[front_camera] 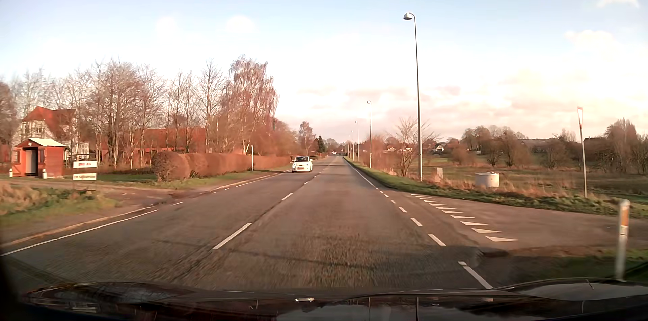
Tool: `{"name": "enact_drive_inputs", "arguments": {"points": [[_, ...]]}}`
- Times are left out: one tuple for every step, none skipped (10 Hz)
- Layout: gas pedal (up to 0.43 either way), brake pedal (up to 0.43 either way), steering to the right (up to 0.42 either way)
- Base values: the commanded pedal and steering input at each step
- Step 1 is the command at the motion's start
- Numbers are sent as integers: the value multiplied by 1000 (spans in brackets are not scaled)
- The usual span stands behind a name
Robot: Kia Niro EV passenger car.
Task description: Follow the waypoints while adhering to traffic rules and regulations
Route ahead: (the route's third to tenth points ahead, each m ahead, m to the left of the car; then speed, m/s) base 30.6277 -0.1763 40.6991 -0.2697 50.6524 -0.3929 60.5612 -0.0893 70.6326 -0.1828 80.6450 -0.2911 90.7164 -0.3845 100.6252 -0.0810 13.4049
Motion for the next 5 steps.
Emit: {"name": "enact_drive_inputs", "arguments": {"points": [[110,0,0],[110,0,1],[110,0,1],[110,0,2],[110,0,2]]}}
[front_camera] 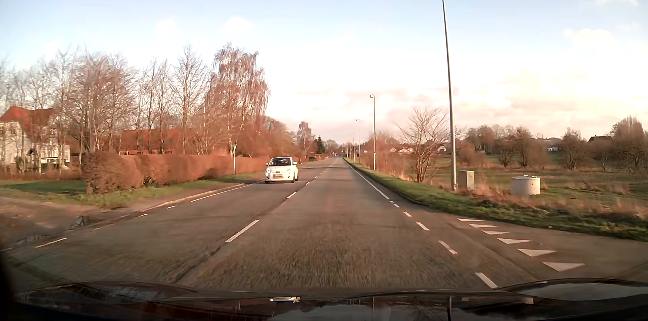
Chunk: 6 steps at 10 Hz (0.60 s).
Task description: Follow the waypoints while adhering to traffic rules and regulations
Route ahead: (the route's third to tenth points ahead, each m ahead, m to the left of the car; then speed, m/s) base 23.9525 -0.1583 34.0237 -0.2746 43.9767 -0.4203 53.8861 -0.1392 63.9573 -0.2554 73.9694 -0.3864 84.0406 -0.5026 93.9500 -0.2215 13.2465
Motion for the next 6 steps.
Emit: {"name": "enact_drive_inputs", "arguments": {"points": [[110,0,1],[110,0,1],[118,0,1],[130,0,1],[130,0,1],[130,0,1]]}}
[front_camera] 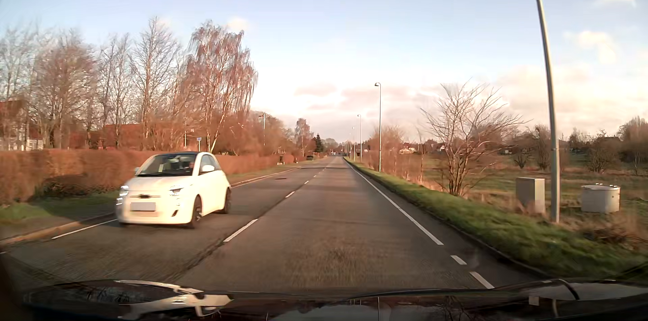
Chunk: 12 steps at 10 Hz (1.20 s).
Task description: Follow the waypoints while adhering to traffic rules and regulations
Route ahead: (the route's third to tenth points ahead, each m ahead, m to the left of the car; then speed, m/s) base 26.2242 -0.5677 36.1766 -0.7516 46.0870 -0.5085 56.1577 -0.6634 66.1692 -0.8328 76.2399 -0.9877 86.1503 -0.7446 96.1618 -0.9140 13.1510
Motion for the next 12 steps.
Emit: {"name": "enact_drive_inputs", "arguments": {"points": [[130,0,1],[138,0,1],[138,0,1],[150,0,0],[150,0,0],[150,0,-1],[150,0,-1],[150,0,-1],[150,0,-1],[150,0,-2],[150,0,-3],[150,0,-3]]}}
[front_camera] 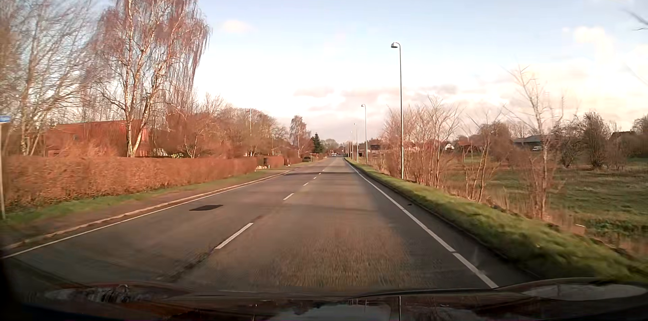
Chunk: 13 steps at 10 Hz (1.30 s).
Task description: Follow the waypoints while adhering to traffic rules and regulations
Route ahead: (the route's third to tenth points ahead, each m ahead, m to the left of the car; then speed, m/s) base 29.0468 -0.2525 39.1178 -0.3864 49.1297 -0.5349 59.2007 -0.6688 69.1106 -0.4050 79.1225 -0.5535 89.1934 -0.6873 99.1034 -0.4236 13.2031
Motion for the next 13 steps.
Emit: {"name": "enact_drive_inputs", "arguments": {"points": [[150,0,-3],[150,0,-2],[150,0,-2],[150,0,-2],[150,0,-2],[138,0,-1],[138,0,1],[138,0,2],[138,0,1],[138,0,1],[138,0,1],[138,0,1],[138,0,1]]}}
